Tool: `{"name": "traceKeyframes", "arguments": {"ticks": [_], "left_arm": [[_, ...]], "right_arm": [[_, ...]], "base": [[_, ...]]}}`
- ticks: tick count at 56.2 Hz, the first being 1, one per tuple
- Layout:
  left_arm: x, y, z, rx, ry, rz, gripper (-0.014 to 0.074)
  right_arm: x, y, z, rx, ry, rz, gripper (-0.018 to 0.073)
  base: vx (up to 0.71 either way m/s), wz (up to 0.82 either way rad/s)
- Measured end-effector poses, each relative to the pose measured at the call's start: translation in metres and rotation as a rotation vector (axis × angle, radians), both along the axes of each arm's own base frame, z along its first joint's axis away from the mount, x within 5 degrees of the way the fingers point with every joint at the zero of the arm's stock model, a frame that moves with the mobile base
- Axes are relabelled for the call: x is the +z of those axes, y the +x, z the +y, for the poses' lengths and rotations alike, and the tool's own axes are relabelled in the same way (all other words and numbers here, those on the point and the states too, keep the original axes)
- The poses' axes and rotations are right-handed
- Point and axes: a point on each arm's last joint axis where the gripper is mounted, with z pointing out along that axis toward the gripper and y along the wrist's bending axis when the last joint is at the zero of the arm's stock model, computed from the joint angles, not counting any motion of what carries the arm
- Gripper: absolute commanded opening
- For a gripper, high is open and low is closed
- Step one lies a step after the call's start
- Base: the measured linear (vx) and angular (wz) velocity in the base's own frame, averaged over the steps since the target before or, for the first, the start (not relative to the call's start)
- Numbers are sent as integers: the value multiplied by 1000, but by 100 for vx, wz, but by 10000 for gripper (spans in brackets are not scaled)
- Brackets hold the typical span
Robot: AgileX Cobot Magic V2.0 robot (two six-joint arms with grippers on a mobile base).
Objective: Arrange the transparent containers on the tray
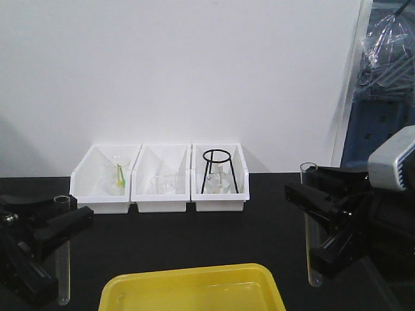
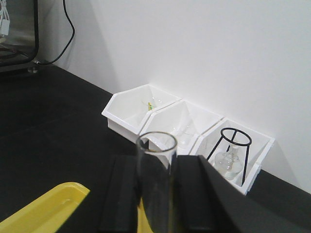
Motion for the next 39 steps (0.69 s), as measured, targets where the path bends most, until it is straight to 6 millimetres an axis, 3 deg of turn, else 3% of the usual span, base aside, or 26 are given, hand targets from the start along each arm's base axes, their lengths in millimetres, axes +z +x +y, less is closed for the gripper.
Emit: {"name": "traceKeyframes", "arguments": {"ticks": [11,21,24,25,39], "left_arm": [[0,0,-1,-9,-52,31,-1],[-17,18,-6,18,-250,252,-1],[-29,29,-8,40,-304,347,-1],[-45,41,-10,67,-348,452,-1],[-118,88,-21,146,-418,798,-1]], "right_arm": [[0,0,0,0,0,0,-11],[0,1,-1,-10,-1,-1,-11],[0,1,-1,-11,-1,-1,-11],[0,1,-1,-12,-1,-1,-11],[0,1,-1,-15,-2,-1,-11]], "base": [[0,0],[0,0],[0,0],[0,0],[0,0]]}}
